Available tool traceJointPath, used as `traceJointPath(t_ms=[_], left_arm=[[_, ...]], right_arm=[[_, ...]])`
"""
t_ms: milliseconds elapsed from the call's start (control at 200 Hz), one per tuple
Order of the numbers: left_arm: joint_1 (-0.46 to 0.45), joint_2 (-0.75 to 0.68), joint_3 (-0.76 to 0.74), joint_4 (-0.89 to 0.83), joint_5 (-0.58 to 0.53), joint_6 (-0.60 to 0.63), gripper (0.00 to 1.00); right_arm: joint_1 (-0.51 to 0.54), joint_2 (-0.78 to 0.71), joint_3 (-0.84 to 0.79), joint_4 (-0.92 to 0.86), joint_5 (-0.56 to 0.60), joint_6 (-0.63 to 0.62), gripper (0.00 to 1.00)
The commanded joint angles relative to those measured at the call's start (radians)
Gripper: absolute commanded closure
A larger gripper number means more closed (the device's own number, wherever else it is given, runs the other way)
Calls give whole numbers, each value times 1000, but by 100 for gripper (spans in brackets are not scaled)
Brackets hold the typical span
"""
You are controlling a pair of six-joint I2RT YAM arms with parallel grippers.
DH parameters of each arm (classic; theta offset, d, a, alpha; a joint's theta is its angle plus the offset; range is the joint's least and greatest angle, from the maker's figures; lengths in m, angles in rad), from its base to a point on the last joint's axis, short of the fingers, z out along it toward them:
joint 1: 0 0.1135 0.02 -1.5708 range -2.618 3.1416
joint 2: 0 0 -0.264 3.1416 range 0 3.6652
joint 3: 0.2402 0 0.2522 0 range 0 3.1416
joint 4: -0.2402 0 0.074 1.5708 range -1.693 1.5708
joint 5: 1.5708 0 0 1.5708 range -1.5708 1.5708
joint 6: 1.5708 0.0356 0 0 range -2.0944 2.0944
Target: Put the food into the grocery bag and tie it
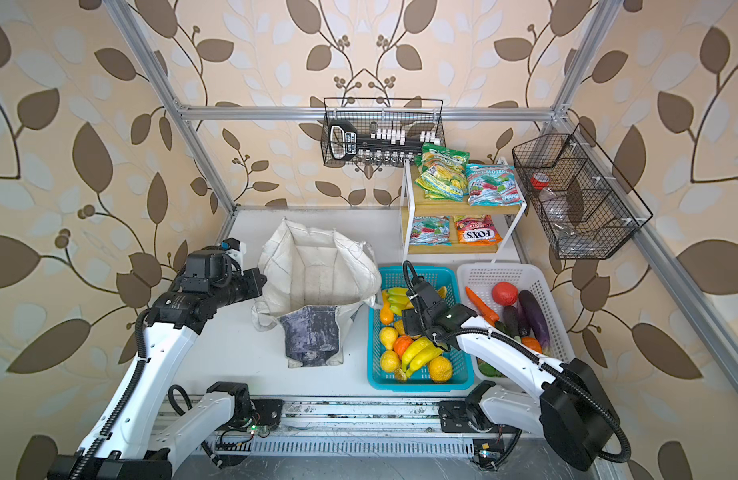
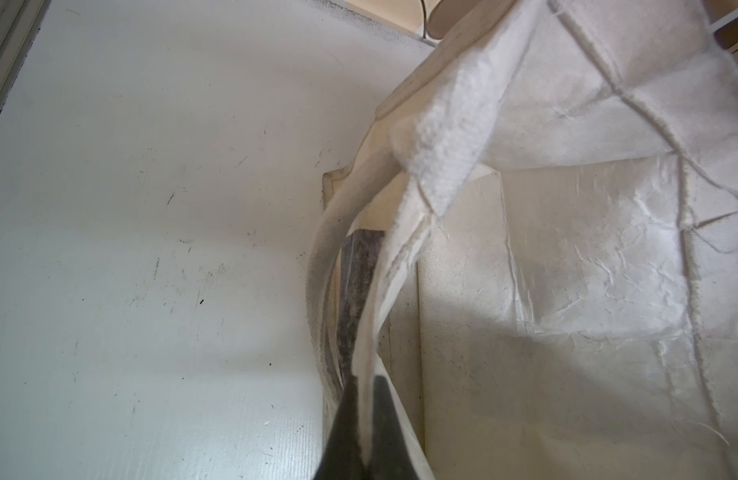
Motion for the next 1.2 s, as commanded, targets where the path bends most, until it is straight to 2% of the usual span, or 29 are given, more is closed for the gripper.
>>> traceJointPath(t_ms=[0,110,270,435,635,710,995,1195], left_arm=[[8,-1,-8,12,17,22,100],[8,5,-11,13,13,24,100],[8,2,-11,14,13,26,100],[8,1,-10,10,3,27,100],[7,5,-8,9,4,27,100],[9,7,-9,9,8,29,100],[9,19,-1,-6,1,36,100],[9,-25,0,-1,44,39,100]], right_arm=[[-3,-49,-15,30,25,-23,33],[-35,-2,-7,23,20,-31,25],[-59,55,-2,77,11,-48,24],[-60,63,16,65,-2,-59,34],[-56,-23,-1,33,-23,-47,53],[-56,-77,0,28,-9,-47,49],[-58,-222,120,-46,-20,-68,49],[-25,-198,305,-79,-20,-63,49]])
